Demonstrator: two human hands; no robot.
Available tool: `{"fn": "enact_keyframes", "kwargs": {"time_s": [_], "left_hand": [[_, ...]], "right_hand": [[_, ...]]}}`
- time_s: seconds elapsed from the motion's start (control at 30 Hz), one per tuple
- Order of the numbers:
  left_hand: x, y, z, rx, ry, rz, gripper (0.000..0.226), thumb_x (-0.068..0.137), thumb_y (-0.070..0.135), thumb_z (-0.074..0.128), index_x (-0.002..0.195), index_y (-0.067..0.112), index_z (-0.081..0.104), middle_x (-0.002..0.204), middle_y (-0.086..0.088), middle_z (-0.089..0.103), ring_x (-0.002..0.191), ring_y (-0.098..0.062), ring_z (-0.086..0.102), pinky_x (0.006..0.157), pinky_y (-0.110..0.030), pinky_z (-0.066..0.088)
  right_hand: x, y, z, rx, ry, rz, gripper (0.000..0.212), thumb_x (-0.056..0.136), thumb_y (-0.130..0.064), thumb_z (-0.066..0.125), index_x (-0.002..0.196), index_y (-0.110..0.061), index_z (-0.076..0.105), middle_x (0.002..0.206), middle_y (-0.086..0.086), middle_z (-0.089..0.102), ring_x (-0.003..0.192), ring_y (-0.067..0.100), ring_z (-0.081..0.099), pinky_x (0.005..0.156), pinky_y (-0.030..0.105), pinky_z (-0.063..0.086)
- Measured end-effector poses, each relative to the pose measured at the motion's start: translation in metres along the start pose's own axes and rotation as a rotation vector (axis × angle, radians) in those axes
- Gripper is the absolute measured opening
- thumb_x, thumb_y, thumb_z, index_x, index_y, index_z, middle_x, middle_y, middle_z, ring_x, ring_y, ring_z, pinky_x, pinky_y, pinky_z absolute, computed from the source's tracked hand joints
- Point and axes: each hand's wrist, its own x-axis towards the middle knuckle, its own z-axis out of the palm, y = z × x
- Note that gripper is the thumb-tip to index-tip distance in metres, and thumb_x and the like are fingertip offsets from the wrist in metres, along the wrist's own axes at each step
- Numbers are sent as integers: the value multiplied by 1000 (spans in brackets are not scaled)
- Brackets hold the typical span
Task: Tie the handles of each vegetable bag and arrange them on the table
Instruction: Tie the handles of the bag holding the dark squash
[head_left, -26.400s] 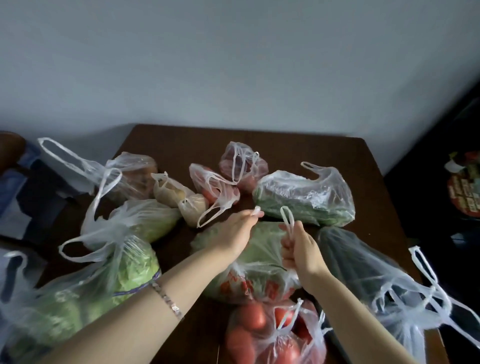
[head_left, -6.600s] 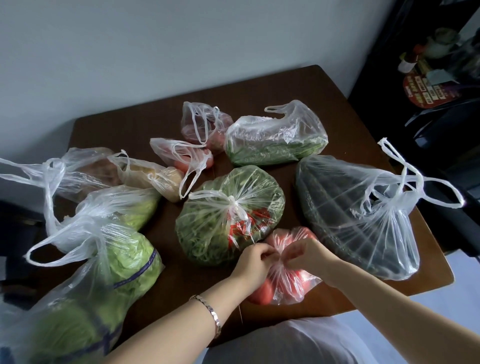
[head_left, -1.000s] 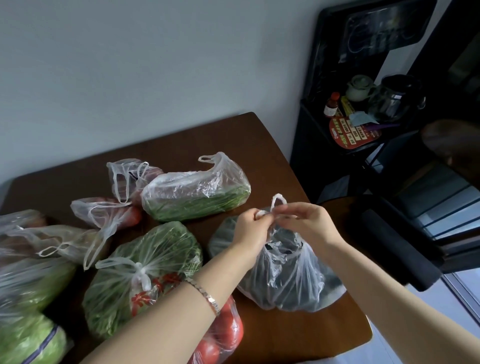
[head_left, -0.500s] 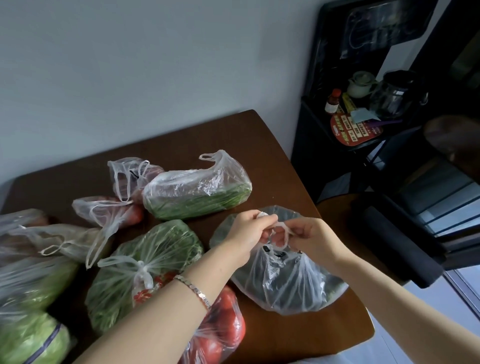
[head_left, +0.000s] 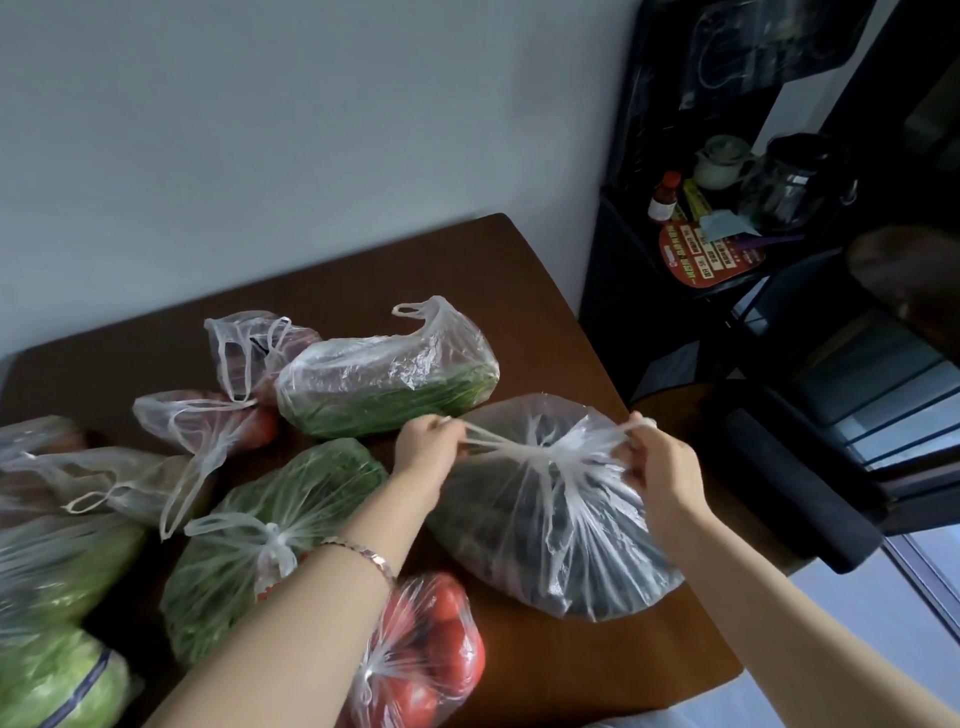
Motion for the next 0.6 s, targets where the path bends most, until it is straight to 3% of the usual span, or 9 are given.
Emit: {"fn": "enact_keyframes", "kwargs": {"time_s": [0.07, 0.17, 0.27, 0.33, 0.4, 0.47, 0.53, 0.6], "left_hand": [[15, -20, -12, 198, 70, 8, 26, 80, 15, 65, 55, 11, 57, 65, -11, 58, 61, -25, 52, 59, -31, 39], [28, -41, -15, 347, 99, -79, 34, 80, 23, 68, 55, 5, 54, 57, -9, 52, 65, -26, 50, 61, -30, 33], [28, -31, -2, 250, 202, -83, 29, 84, 24, 63, 67, 0, 61, 68, -14, 62, 74, -34, 62, 66, -34, 52], [19, -12, 8, -89, 180, -48, 26, 90, 18, 57, 67, 6, 55, 66, -10, 60, 65, -29, 62, 60, -29, 55], [4, 5, 20, -534, -29, -96, 26, 96, 17, 44, 73, 8, 52, 68, -11, 60, 62, -22, 61, 66, -30, 53], [-6, 15, 26, -768, -268, -181, 42, 100, 27, 32, 70, 7, 54, 55, -9, 57, 48, -19, 56, 62, -32, 48], [-4, 14, 29, -688, -381, -198, 53, 100, 36, 28, 58, 11, 50, 37, 1, 41, 33, -11, 36, 44, -22, 31], [5, 4, 27, -371, -339, -93, 51, 99, 31, 31, 52, 14, 42, 30, 8, 29, 32, -8, 26, 40, -18, 19]], "right_hand": [[14, 17, -19, -121, 109, 133, 32, 87, -9, 45, 57, -16, 38, 53, 0, 35, 47, 14, 25, 48, 27, 18], [25, 36, -36, -248, 217, 260, 30, 83, -11, 46, 55, -14, 37, 55, 6, 39, 45, 15, 25, 45, 26, 18], [28, 35, -34, -204, 249, 226, 30, 86, -13, 50, 56, -12, 46, 60, 8, 47, 48, 16, 35, 48, 28, 27], [25, 23, -25, -36, 135, 114, 25, 91, -15, 47, 68, -13, 55, 74, 10, 59, 63, 17, 50, 61, 26, 39], [19, 11, -15, 222, -106, 116, 26, 96, -23, 37, 79, -14, 53, 86, 13, 66, 83, 22, 61, 77, 33, 44], [17, 5, -5, 393, -311, 191, 37, 96, -36, 31, 74, -12, 47, 70, 12, 61, 70, 25, 59, 74, 37, 43], [20, 6, 3, 375, -381, 197, 40, 95, -40, 28, 67, -14, 39, 49, 1, 34, 45, 15, 33, 55, 30, 33], [26, 12, 7, 142, -349, 88, 43, 98, -34, 26, 60, -15, 30, 43, -5, 21, 38, 10, 18, 45, 24, 25]]}}
